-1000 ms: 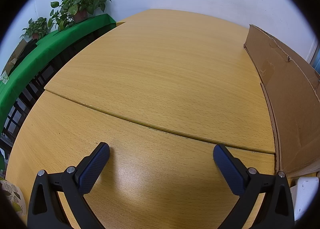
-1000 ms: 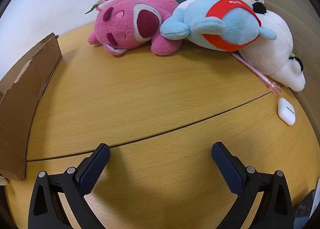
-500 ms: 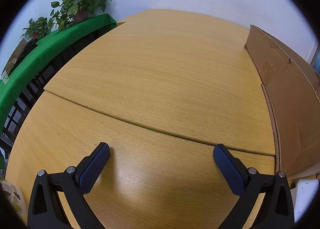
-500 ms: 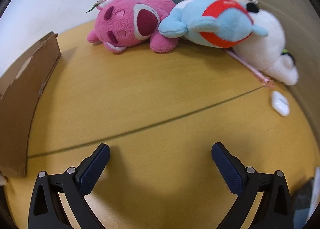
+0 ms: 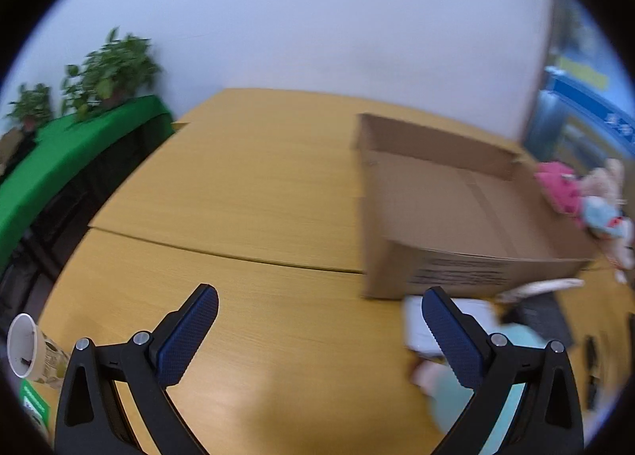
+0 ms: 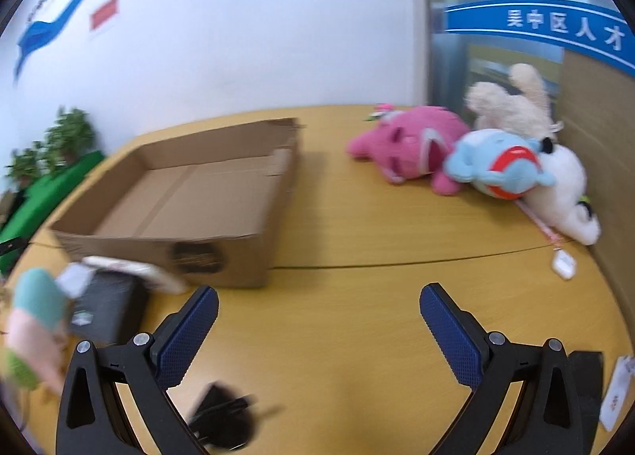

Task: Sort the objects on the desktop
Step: 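Grasp the teal-pink-green plush toy between both tools, then lift the plush toy with both tools and carry it over the cardboard box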

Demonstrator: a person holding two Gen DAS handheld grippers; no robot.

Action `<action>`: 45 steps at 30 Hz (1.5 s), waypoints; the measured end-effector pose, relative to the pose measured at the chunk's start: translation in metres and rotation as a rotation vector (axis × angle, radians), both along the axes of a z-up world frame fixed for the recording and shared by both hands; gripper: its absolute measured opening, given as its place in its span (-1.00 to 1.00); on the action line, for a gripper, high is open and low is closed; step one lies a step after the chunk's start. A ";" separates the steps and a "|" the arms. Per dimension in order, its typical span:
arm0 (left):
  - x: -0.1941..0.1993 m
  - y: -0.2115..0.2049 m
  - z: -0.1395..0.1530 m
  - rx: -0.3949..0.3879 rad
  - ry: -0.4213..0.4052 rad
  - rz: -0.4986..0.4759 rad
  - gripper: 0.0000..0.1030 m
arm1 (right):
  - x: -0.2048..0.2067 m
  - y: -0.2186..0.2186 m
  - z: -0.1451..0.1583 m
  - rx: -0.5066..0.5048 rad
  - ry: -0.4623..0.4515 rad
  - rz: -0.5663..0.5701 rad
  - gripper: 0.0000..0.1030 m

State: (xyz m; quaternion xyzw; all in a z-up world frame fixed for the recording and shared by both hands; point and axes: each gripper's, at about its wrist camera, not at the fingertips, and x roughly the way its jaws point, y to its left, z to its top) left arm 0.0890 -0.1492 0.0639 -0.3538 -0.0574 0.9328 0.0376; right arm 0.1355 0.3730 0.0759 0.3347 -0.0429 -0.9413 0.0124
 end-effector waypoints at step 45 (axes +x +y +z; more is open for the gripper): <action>-0.024 0.146 0.215 0.143 0.253 -0.519 0.53 | 0.032 -0.257 0.166 -0.175 0.178 0.798 0.61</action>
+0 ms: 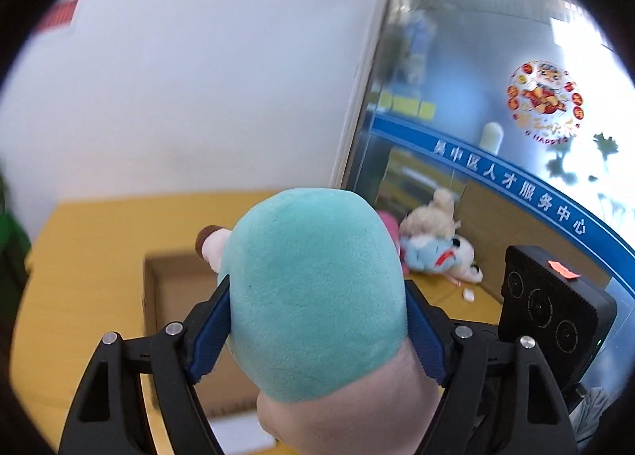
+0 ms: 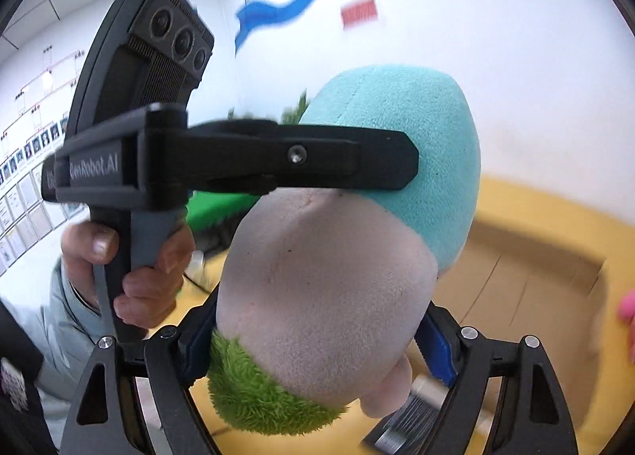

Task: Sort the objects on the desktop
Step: 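Lift the plush toy with both tools and carry it over the cardboard box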

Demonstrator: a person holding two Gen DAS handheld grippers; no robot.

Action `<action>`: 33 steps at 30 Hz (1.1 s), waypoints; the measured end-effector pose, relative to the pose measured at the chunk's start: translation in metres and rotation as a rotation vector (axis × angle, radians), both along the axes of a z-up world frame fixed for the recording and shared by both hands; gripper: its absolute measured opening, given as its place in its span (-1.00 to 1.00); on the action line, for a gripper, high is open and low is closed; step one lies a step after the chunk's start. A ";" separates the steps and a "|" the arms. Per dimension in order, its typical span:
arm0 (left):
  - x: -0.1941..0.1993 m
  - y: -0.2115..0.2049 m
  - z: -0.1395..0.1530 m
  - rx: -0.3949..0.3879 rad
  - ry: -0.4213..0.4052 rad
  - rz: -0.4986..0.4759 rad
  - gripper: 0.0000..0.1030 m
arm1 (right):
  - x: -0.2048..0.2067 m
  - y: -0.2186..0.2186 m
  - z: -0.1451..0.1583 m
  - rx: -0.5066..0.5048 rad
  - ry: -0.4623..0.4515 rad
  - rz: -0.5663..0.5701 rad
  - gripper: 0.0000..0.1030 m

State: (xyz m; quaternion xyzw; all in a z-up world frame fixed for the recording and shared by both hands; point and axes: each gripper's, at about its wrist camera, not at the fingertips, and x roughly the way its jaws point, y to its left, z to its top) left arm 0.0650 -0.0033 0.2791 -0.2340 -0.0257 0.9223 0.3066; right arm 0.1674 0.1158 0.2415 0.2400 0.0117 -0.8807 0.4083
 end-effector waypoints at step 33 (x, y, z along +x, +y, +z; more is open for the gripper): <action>-0.316 -0.049 -0.130 -0.046 -0.396 0.090 0.53 | -0.290 -0.036 -0.139 -0.046 -0.352 -0.008 0.61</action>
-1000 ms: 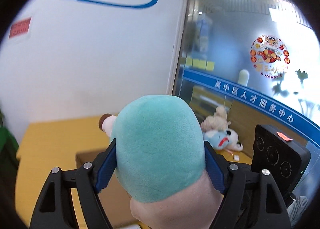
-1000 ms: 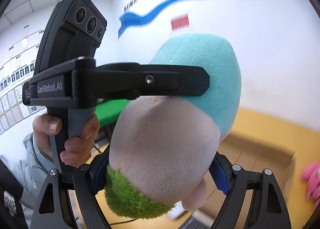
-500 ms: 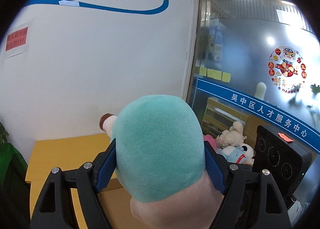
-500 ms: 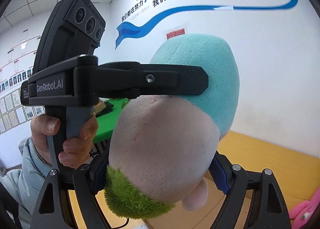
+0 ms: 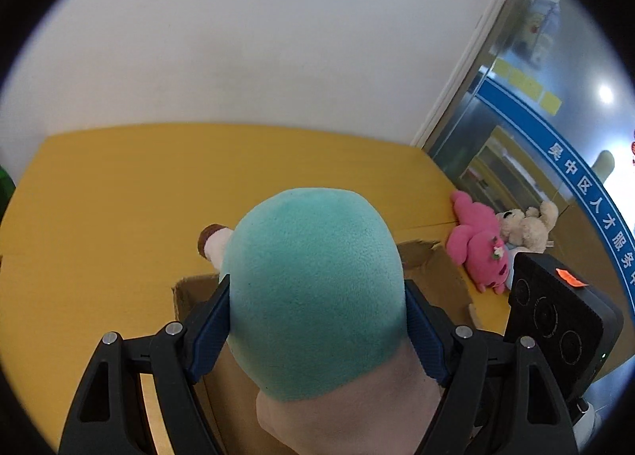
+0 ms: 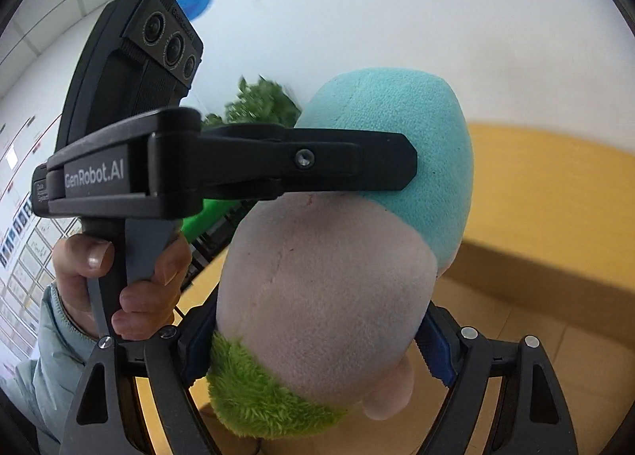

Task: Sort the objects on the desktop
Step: 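Lift the plush toy with both tools and carry it over the cardboard box, then lower the plush toy into the cardboard box and open both tools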

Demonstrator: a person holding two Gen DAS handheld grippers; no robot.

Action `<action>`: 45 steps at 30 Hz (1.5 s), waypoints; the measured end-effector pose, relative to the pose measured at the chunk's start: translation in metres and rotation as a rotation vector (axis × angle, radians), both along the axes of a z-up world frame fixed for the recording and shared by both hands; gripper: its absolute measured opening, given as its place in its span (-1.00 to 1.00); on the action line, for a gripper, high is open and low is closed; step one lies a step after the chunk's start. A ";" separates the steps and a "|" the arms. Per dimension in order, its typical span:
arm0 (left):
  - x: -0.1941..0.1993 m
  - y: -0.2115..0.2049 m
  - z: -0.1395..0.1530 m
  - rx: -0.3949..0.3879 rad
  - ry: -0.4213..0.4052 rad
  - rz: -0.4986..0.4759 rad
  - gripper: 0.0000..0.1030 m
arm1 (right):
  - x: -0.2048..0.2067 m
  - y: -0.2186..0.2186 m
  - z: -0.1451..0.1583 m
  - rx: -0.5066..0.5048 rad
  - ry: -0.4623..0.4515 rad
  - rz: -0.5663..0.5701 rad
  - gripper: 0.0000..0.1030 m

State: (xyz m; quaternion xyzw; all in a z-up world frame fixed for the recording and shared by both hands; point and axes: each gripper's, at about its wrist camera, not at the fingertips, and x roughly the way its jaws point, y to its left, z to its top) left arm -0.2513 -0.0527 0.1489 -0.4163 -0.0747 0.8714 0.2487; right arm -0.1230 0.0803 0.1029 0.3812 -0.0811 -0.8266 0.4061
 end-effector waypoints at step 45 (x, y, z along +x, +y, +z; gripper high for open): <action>0.136 -0.042 0.075 -0.201 0.178 0.189 0.57 | 0.036 0.048 -0.037 0.065 -0.039 -0.030 0.99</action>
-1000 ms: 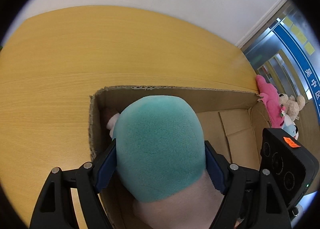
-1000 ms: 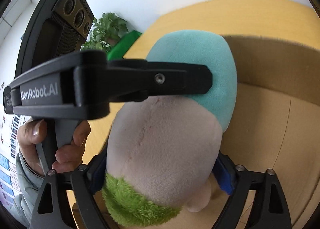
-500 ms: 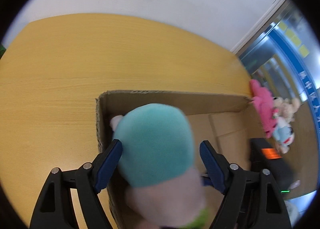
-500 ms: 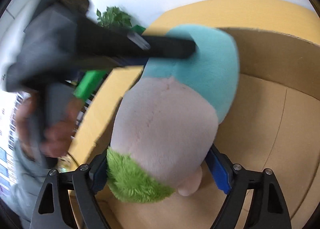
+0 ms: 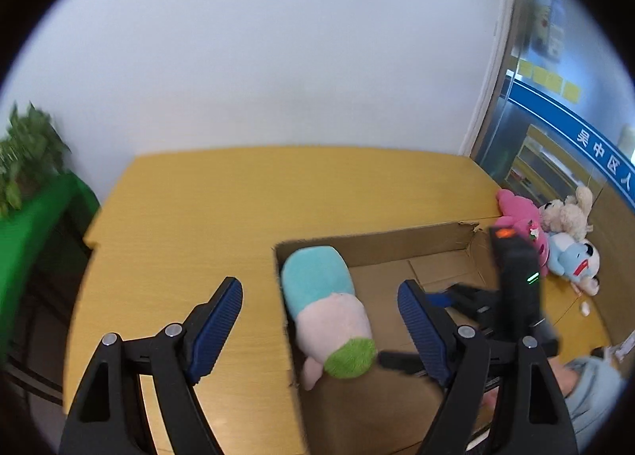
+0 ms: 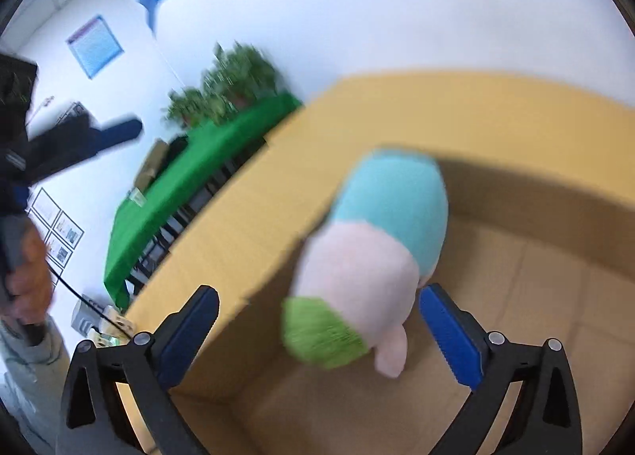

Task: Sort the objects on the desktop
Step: 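Lower the plush toy into the cardboard box and open both tools, then grasp the black product box with the left tool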

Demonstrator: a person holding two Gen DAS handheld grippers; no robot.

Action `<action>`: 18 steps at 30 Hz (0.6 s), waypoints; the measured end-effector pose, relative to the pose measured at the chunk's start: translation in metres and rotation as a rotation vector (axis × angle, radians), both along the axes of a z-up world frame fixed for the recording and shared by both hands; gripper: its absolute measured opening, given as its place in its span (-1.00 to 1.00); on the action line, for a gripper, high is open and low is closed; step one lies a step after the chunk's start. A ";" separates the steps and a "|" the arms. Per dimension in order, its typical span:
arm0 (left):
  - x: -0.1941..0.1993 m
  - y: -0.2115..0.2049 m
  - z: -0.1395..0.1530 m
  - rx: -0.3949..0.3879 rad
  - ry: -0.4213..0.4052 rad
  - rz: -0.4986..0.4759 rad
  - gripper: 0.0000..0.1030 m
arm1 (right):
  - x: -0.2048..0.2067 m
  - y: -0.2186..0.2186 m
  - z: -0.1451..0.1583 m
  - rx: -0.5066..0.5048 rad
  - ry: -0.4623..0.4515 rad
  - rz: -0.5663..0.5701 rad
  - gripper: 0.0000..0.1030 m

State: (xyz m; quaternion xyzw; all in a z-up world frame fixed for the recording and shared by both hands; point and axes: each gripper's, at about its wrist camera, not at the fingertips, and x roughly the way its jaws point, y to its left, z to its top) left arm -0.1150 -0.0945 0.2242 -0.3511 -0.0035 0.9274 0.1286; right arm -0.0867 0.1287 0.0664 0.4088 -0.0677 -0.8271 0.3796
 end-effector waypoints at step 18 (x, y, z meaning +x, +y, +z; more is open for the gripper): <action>0.157 0.057 -0.058 0.024 0.051 0.020 0.59 | 0.245 0.166 0.154 0.213 0.334 -0.429 1.00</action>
